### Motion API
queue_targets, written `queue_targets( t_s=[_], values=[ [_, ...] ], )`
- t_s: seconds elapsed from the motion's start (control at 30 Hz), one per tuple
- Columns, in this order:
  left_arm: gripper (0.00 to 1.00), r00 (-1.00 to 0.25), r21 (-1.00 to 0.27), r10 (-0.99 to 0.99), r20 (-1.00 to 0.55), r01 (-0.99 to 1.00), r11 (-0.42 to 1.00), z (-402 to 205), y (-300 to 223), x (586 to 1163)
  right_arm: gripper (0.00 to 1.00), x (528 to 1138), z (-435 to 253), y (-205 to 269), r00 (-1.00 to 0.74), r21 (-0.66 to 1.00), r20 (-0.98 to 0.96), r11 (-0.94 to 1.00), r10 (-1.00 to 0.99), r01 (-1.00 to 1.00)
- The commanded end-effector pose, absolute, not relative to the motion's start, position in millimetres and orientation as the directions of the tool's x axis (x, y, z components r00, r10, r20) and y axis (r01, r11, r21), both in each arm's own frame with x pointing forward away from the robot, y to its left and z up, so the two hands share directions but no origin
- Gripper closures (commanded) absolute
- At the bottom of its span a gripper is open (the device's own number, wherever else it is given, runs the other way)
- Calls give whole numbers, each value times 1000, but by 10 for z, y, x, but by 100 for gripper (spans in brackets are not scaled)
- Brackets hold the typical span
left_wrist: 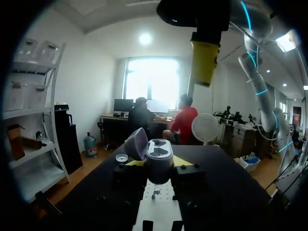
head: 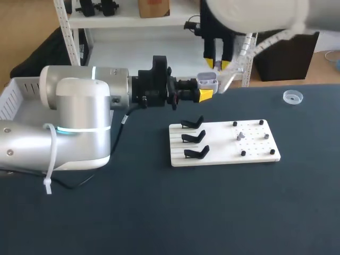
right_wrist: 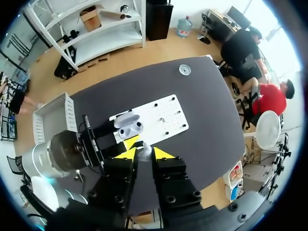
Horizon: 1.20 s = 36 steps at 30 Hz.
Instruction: Pick up each earbud case from the left stands, insert the matching earbuds, close the lid, and place the case in the box.
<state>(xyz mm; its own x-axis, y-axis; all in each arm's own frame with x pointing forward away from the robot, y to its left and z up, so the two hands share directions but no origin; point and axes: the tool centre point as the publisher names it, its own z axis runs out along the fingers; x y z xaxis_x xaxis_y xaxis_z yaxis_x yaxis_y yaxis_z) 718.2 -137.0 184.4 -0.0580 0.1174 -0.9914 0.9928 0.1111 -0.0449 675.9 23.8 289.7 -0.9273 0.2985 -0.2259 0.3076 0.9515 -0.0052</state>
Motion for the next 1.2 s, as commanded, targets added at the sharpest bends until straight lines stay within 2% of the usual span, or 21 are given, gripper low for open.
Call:
queue_targets(
  t_s=[0.03,0.4,0.53,0.77,1.2],
  values=[
    [100,-56,-43,114,-992,992,118,1837,-1375,7168,100,6784,2882,301,-926,-49,-232,947,297,317],
    [100,-56,-43,114,-992,992,118,1837,-1375,7168,100,6784,2882,301,-926,-49,-232,947,297,317],
    [100,-56,-43,114,-992,992,118,1837,-1375,7168,100,6790,2797,305,-887,-6,-280,924,366,383],
    [100,-56,-43,114,-992,992,118,1837,-1375,7168,100,6854,2704,298,-829,-30,-310,866,466,498],
    [100,-56,-43,114,-992,992,118,1837,-1375,7168,100,7015,2634,340,-789,-20,-297,823,537,568]
  ],
)
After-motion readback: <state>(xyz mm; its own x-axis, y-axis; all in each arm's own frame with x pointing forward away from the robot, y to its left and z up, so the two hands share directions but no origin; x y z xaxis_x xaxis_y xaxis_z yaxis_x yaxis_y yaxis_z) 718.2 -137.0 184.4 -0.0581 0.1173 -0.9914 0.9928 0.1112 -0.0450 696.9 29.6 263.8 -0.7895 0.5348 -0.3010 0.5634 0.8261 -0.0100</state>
